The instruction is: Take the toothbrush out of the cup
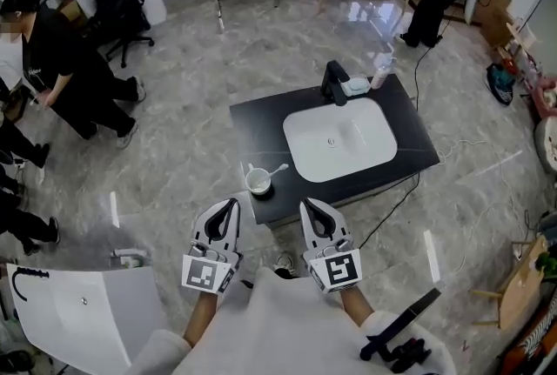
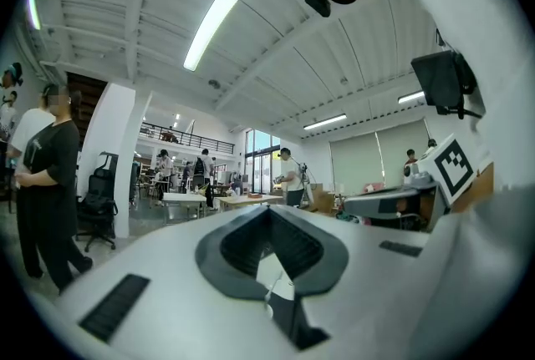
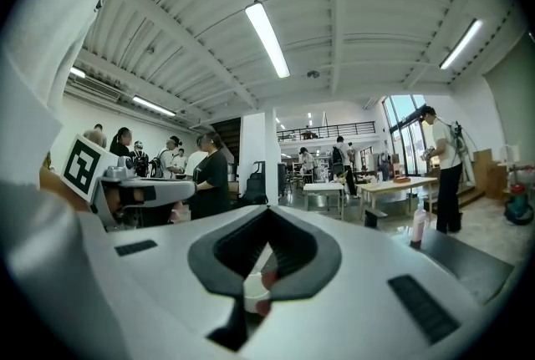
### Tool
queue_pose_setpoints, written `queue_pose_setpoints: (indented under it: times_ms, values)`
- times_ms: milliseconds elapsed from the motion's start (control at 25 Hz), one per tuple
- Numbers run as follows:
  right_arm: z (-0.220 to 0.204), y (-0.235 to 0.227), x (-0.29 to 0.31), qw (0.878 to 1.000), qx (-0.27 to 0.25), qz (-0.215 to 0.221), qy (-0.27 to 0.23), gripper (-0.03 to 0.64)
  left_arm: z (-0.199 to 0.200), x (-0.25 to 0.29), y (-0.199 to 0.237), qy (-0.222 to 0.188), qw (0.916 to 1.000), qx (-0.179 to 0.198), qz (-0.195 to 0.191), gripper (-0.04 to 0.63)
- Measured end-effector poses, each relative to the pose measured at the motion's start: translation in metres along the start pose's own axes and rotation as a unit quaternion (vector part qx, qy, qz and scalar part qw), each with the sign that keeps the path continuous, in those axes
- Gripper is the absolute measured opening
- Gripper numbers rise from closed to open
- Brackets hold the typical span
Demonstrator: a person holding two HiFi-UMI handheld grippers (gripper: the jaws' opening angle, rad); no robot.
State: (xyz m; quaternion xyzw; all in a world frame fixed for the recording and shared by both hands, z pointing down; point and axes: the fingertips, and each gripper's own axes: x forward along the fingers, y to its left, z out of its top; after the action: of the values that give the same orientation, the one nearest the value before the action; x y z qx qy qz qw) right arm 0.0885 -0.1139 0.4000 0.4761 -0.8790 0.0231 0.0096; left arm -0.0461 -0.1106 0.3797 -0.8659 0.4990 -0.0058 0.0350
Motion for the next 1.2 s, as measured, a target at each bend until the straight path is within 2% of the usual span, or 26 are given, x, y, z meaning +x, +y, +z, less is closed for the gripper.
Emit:
queue_pose_setpoints:
  times_ms: [280, 600, 960, 1040, 1200]
  values:
    - [0.004, -0.008, 0.021, 1.0, 0.002, 0.002, -0.002, 0.005, -0.002, 0.013, 0.012, 0.0, 0.9999, -0.01, 0.004, -0.005]
    - [0.003, 0.013, 0.033, 1.0, 0.011, -0.013, -0.003, 0.005, -0.006, 0.011, 0.029, 0.01, 0.9997, -0.01, -0.021, -0.005]
    - [-0.004, 0.037, 0.035, 0.999, 0.043, -0.026, -0.013, 0.006, -0.012, -0.01, 0.037, 0.01, 0.9989, -0.026, -0.039, -0.005]
    - [-0.008, 0.037, 0.033, 0.999, 0.043, -0.032, -0.01, 0.006, -0.018, -0.013, 0.038, 0.014, 0.9986, -0.036, -0.036, -0.005]
    - [-0.025, 0.035, 0.029, 0.998, 0.044, -0.046, 0.003, 0.006, -0.031, -0.015, 0.04, 0.03, 0.9956, -0.088, -0.015, -0.005]
